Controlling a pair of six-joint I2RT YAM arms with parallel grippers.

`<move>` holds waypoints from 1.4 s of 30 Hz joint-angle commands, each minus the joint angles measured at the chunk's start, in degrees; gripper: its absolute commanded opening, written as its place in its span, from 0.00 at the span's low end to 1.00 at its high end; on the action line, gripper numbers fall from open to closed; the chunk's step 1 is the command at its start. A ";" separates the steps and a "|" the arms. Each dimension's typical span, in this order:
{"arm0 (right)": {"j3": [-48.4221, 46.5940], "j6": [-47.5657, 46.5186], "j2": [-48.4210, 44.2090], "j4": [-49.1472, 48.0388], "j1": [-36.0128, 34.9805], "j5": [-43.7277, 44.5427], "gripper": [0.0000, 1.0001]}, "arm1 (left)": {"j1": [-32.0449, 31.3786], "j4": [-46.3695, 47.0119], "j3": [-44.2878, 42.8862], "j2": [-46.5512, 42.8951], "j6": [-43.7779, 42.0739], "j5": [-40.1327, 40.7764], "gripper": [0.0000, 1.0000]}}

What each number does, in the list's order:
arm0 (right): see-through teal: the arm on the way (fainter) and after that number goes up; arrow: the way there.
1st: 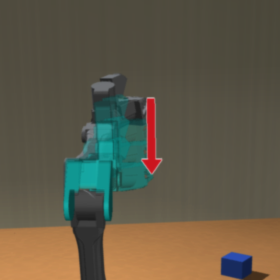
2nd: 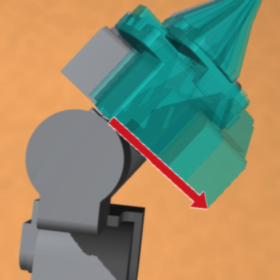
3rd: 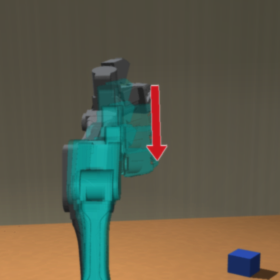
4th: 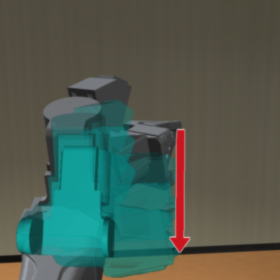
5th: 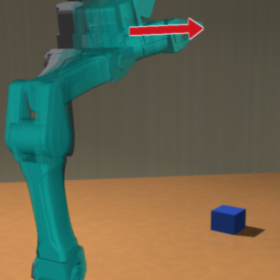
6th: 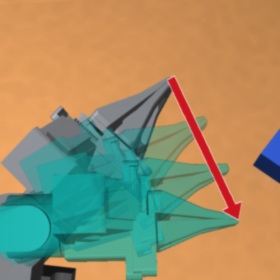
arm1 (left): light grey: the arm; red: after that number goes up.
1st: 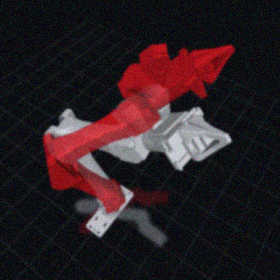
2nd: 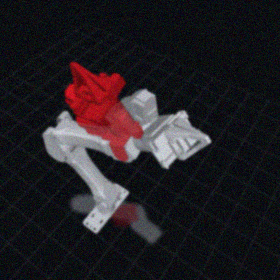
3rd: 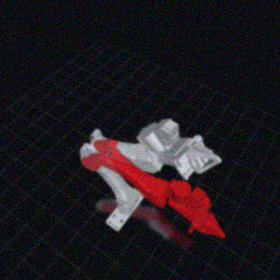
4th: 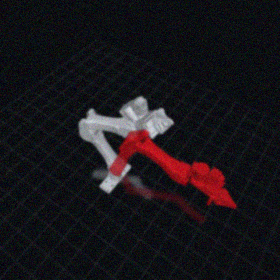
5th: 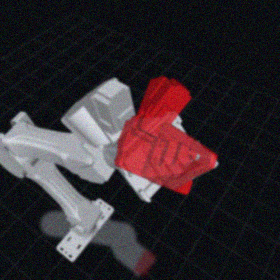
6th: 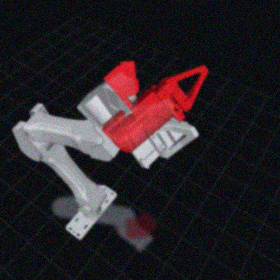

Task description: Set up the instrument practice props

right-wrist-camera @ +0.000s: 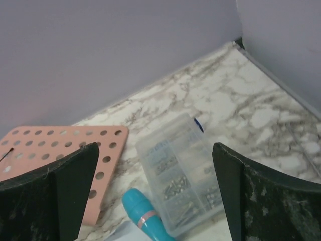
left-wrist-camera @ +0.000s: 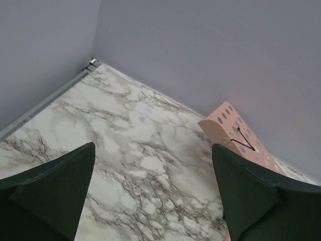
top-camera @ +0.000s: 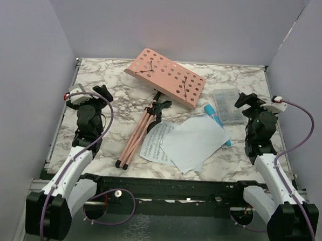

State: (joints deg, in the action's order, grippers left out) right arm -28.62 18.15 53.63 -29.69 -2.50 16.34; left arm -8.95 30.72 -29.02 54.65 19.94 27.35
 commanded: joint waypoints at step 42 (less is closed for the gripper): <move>-18.79 27.79 42.21 11.26 0.17 -63.73 0.97 | -3.51 -34.33 -2.55 15.41 13.03 -41.52 0.98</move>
State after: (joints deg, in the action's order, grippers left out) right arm -41.58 39.99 88.51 -11.29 -2.35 -35.81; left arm -11.66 -3.09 -33.17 72.53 31.99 -12.91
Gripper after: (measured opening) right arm 0.987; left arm 0.988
